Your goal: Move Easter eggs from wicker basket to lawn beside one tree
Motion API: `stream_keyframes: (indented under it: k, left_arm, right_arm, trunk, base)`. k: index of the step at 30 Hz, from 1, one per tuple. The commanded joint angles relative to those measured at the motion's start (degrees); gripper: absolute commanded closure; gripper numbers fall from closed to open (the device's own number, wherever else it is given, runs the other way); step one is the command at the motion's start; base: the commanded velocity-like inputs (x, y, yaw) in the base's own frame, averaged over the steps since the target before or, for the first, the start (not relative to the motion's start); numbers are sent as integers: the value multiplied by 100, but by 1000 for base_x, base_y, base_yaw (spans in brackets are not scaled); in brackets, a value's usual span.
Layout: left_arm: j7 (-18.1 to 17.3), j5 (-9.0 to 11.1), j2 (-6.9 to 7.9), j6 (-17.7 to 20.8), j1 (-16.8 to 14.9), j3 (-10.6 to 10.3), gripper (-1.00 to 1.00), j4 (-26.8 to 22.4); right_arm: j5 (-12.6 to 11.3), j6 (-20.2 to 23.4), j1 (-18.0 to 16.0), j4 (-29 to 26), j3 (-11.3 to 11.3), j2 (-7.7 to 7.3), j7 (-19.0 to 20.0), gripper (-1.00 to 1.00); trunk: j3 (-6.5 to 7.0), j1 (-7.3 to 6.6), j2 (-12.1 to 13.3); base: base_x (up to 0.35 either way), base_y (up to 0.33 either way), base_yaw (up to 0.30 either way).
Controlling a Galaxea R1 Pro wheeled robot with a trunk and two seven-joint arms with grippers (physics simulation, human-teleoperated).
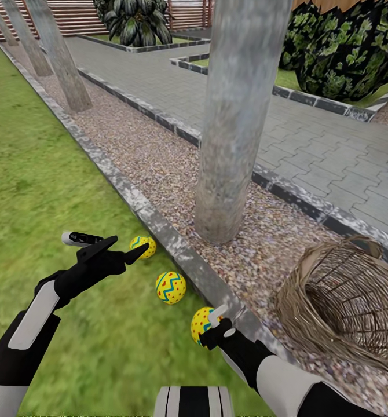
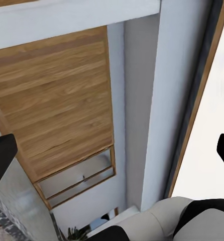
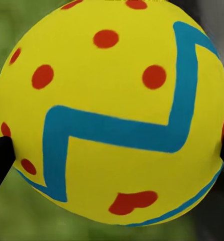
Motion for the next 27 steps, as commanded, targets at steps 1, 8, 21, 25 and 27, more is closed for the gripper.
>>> stream_keyframes:
  k: [1,8,21,25,27]
  left_arm:
    - [-9,20,6,21,-2,-7,-100,0]
    - [-8,20,4,21,-2,-22,-100,0]
    - [-8,17,-20,18,-2,-26,-100,6]
    - [-8,20,-28,13,-2,-25,-100,9]
    - [-8,20,-29,13,-2,-25,-100,9]
  right_arm:
    - [4,21,-8,5,-6,0,-27,100]
    - [4,34,0,-40,2,0,-27,100]
    - [12,58,-16,-82,6,0,-36,100]
    - [21,16,-17,-98,3,0,-30,100]
    - [22,13,-17,-114,3,0,-30,100]
  trunk:
    - [-26,1,-3]
    - [-181,19,-12]
    - [-425,48,-27]
    - [-425,48,-27]
    - [-425,48,-27]
  base:
    - [0,0,0]
    - [0,0,0]
    - [0,0,0]
    - [0,0,0]
    - [0,0,0]
